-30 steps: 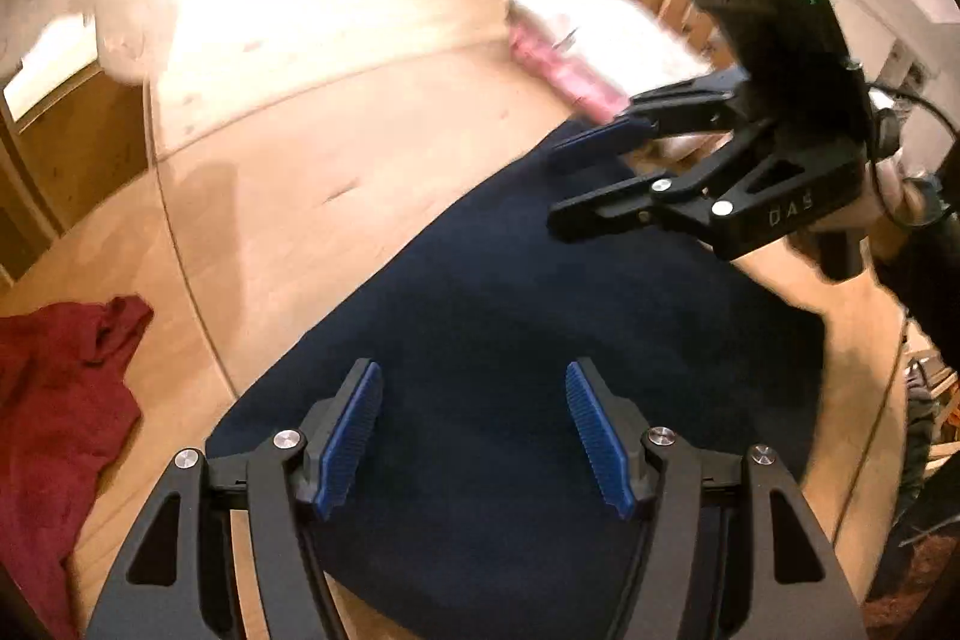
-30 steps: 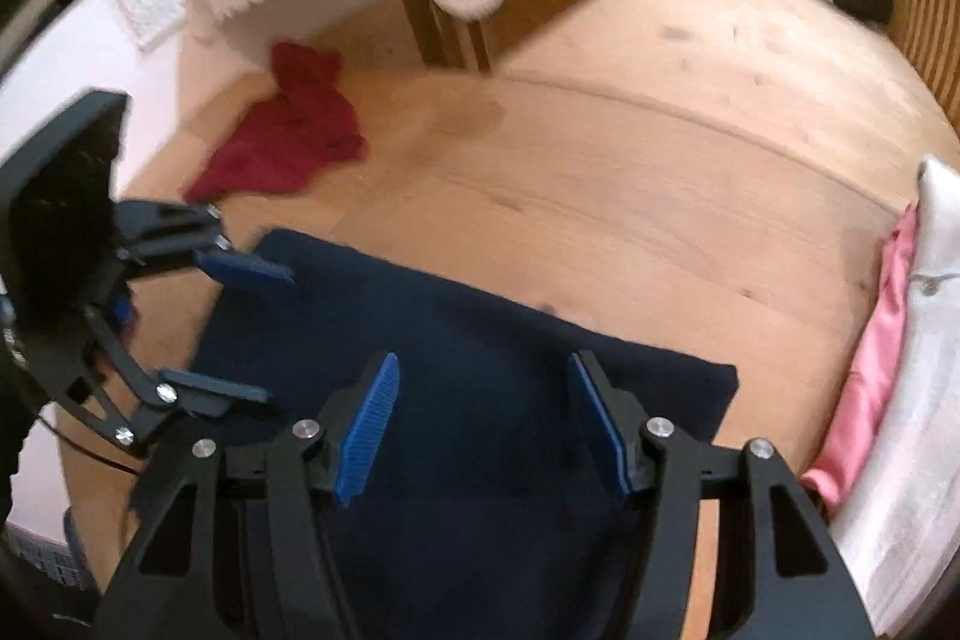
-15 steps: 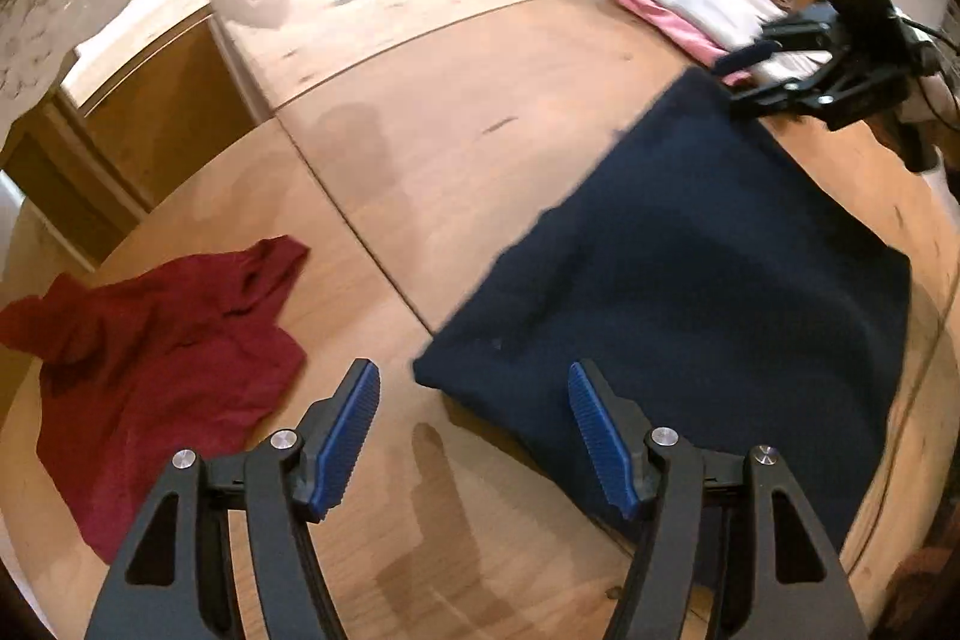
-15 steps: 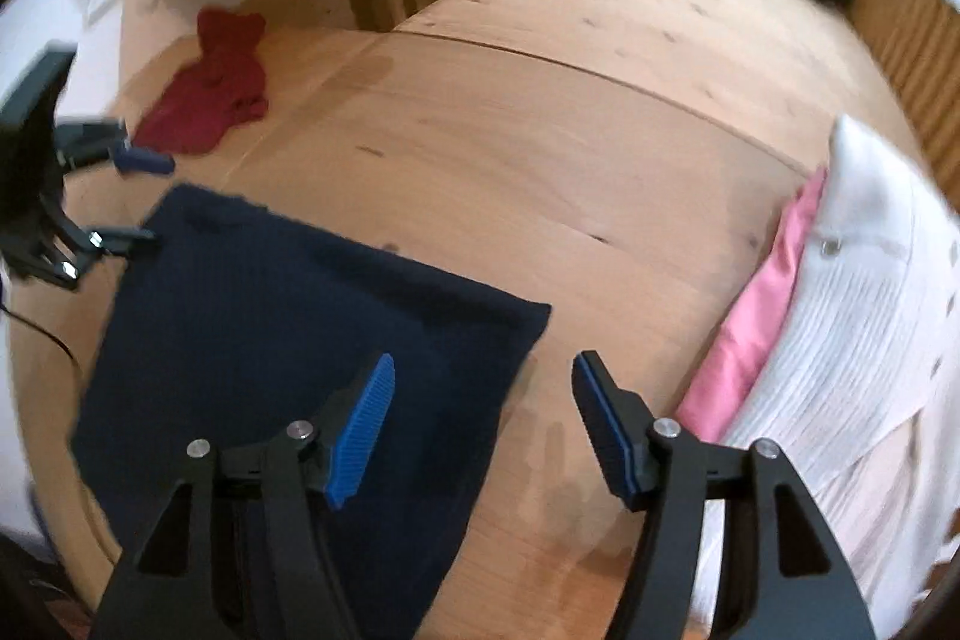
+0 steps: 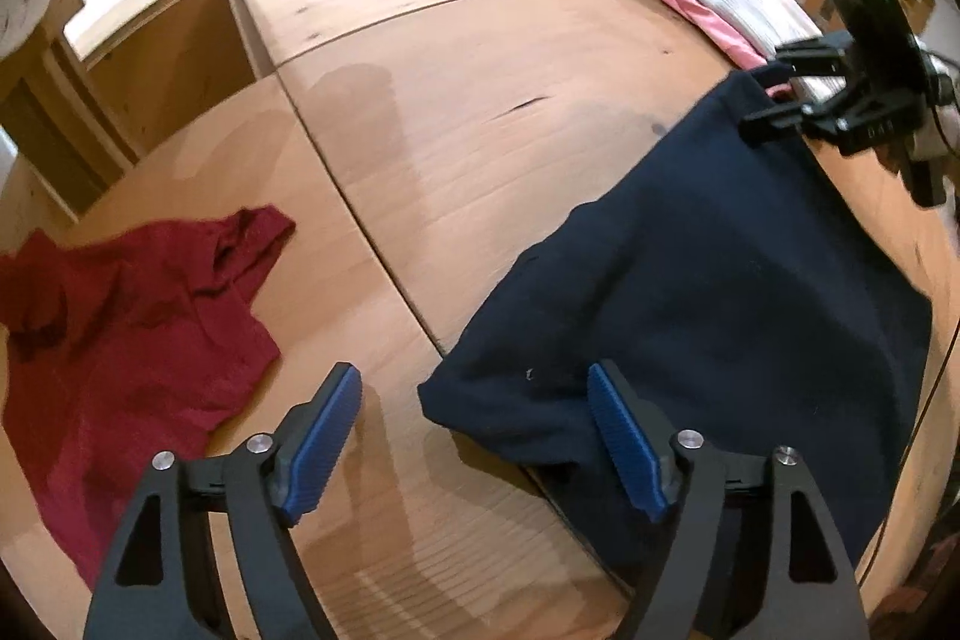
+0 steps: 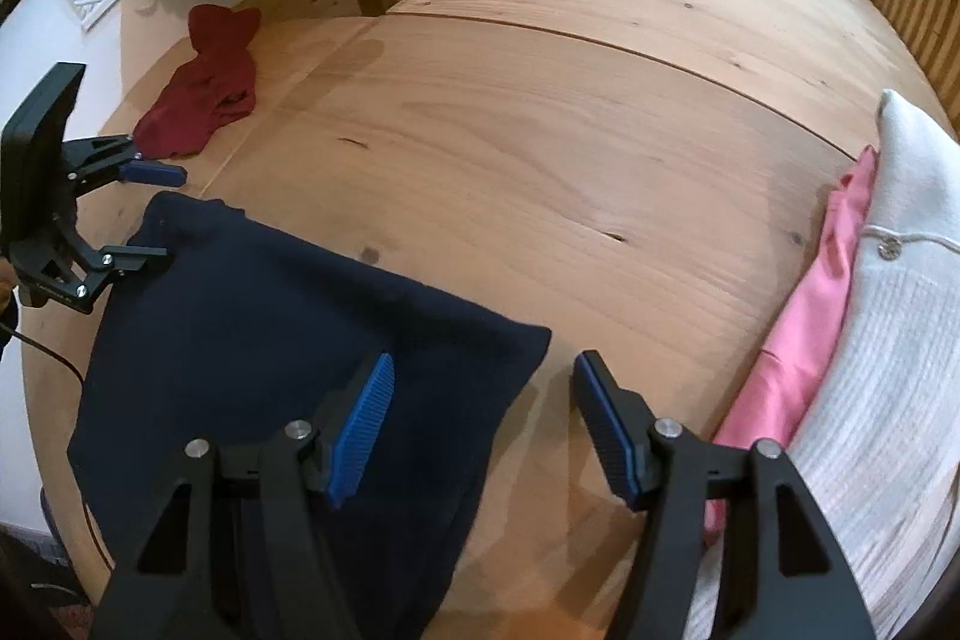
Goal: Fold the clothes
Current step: 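Move both open tools to the folded navy shirt's edges, then grasp the navy shirt edge with both tools and fold it over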
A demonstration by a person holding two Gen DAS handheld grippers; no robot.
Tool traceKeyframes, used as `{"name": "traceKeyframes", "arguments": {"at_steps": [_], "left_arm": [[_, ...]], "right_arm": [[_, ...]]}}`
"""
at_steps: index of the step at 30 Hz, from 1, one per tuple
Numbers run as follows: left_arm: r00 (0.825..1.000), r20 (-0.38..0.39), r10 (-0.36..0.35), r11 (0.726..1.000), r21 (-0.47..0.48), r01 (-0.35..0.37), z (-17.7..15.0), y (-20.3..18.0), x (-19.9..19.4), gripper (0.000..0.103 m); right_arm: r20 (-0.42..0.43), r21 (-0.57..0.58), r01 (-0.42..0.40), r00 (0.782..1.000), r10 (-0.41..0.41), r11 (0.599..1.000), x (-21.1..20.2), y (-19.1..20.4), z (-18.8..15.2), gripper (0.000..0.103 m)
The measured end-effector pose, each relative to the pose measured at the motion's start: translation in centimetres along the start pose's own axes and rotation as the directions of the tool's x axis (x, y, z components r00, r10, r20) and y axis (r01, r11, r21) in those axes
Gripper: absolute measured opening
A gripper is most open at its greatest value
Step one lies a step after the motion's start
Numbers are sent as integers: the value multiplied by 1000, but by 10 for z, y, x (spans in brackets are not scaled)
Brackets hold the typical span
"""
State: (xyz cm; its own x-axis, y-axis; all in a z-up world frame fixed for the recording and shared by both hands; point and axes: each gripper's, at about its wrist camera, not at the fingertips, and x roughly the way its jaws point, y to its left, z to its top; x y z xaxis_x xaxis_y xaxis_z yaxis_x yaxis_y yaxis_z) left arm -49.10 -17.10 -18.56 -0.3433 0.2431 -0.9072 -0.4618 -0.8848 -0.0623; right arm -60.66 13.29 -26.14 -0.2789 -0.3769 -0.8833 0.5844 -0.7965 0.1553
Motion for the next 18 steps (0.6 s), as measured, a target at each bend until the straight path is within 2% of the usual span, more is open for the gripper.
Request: {"name": "traceKeyframes", "arguments": {"at_steps": [1, 6, 7, 10, 16, 18], "left_arm": [[1000, 1, -7, 1000, -13, 7, 1, 1, 1, 77], [1000, 0, -1, 1000, -26, 1, 2, 0, 0, 79], [1000, -3, 1, 1000, -31, -1, 2, -1, 0, 80], [1000, -20, 10, 999, -49, -11, 3, -3, 0, 81], [1000, -25, -3, 998, -63, 1, 4, -10, -2, 82], [1000, -25, -8, 998, -66, 7, 4, -13, -3, 77]], "right_arm": [[7, -8, -6, 1000, 6, 1000, -1, 0, -1, 68], [41, -124, -34, 998, 39, 992, 0, 9, -12, 95], [48, -155, -28, 998, 36, 987, 2, 13, -14, 97], [46, -189, 9, 999, 0, 982, 5, 21, -17, 98], [-13, -162, 38, 999, -41, 986, 7, 25, -10, 97], [-22, -156, 42, 999, -46, 987, 7, 28, -10, 95]]}}
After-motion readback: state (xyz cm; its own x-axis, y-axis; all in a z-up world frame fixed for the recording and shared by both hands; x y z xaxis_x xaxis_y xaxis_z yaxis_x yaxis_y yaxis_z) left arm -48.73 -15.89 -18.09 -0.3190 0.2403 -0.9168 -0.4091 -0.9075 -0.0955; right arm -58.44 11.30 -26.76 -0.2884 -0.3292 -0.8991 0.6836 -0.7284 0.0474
